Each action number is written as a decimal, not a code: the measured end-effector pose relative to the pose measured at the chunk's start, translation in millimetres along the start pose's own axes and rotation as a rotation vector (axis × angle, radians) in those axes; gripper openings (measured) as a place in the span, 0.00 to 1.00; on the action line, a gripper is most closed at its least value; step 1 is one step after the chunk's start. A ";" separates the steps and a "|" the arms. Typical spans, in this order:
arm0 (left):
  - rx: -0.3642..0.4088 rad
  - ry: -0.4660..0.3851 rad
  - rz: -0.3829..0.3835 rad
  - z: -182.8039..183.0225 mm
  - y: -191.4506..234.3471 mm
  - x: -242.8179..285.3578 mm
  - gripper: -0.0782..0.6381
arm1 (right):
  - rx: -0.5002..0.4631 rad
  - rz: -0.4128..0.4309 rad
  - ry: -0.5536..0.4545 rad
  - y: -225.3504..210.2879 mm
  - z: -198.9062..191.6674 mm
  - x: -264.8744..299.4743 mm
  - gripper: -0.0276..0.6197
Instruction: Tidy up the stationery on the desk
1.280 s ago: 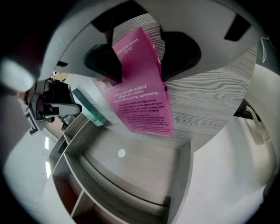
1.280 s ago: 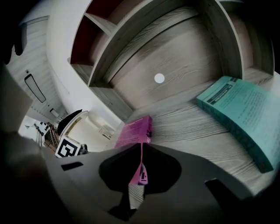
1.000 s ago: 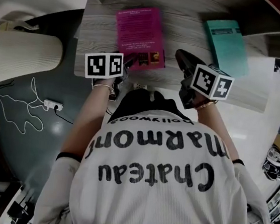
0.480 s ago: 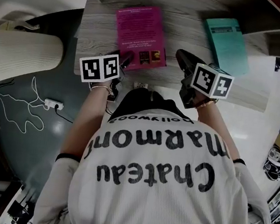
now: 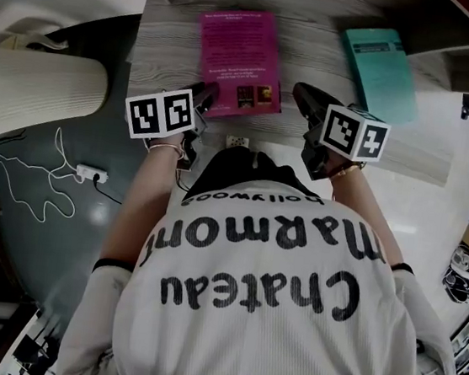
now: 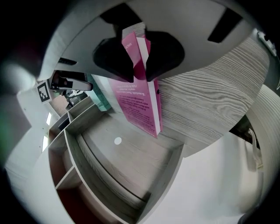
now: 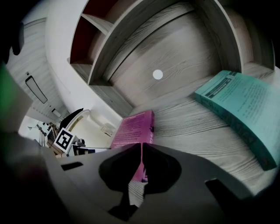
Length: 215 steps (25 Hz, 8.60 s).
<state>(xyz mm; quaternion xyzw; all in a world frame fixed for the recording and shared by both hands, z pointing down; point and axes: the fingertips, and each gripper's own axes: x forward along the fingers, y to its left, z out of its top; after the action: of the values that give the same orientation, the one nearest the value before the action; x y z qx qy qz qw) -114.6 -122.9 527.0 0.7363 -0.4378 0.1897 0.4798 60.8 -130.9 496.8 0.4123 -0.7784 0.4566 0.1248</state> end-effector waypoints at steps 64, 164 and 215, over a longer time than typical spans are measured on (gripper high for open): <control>0.512 0.035 -0.019 1.2 -32.2 -19.7 0.23 | 0.291 0.156 0.214 2.7 -44.5 54.4 0.50; 0.532 -0.470 0.198 69.1 50.9 -90.9 0.16 | -0.597 0.255 0.008 120.7 52.3 60.1 0.27; 0.241 -0.520 0.165 162.0 161.6 -155.7 0.14 | -0.319 -0.111 -0.384 136.6 139.4 152.3 0.27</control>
<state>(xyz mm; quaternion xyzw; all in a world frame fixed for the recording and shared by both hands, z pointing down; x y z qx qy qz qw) -355.8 -217.5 429.6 0.7739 -0.5786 0.0839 0.2435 -112.9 -291.5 423.8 0.5085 -0.8263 0.2339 0.0631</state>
